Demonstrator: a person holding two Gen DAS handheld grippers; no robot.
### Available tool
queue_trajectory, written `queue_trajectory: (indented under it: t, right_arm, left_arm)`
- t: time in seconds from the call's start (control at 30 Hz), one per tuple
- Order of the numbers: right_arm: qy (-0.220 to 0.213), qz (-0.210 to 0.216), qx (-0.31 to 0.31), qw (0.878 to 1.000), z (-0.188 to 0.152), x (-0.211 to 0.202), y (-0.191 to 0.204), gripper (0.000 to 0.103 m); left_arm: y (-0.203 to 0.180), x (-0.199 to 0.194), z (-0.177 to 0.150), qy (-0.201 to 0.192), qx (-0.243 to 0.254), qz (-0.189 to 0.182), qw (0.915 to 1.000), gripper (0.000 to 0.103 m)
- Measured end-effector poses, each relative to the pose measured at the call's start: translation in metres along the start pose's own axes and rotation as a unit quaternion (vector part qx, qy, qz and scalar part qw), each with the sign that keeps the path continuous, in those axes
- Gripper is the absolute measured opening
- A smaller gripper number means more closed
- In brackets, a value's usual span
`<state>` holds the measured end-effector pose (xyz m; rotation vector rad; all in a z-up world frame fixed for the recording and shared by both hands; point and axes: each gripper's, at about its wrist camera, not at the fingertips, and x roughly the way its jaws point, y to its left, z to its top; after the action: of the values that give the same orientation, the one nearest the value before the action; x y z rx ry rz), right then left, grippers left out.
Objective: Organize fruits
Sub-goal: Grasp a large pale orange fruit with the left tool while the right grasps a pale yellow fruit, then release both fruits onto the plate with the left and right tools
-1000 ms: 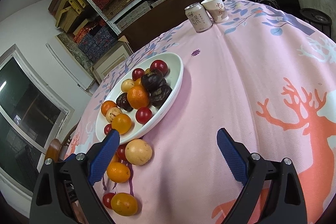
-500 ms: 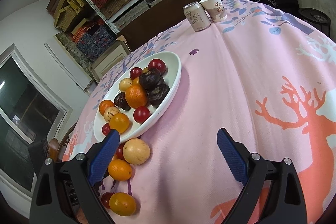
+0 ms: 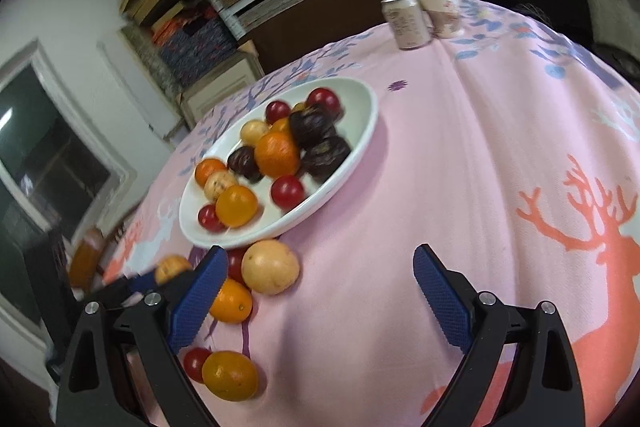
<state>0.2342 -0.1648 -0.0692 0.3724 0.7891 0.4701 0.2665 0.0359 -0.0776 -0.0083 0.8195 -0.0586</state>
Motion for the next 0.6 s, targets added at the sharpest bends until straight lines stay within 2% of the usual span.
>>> queue_trajectory:
  t: [0.07,0.2,0.23,0.3,0.47,0.53,0.6]
  right_arm:
    - [0.012,0.003,-0.036,0.999,-0.002,0.007,0.015,0.094]
    - [0.017,-0.004,-0.084,0.996,-0.001,0.017,0.040,0.082]
    - [0.023,-0.007,-0.086,0.996,-0.001,0.021,0.042,0.080]
    - [0.044,-0.002,-0.083,0.996,-0.001,0.030,0.042,0.069]
    - [0.061,0.006,-0.067,0.996,-0.001,0.037,0.035,0.059]
    - [0.067,0.013,-0.054,0.996,-0.001,0.039,0.032,0.059]
    - [0.074,0.024,-0.045,0.996,-0.002,0.043,0.032,0.053]
  left_arm:
    - [0.009,0.001,0.002,0.004,-0.019,-0.001,0.9998,0.042]
    - [0.009,0.005,0.002,0.013,-0.014,0.002,0.9998,0.042]
    - [0.009,0.005,0.002,0.012,-0.013,0.002,0.9998,0.042]
    - [0.009,0.005,0.002,0.011,-0.013,0.002,0.9998,0.042]
    - [0.009,0.007,0.002,0.013,-0.014,0.005,0.9998,0.042]
    - [0.009,0.007,0.002,0.012,-0.014,0.006,0.9998,0.042]
    - [0.009,0.008,0.003,0.014,-0.015,0.007,0.9998,0.042]
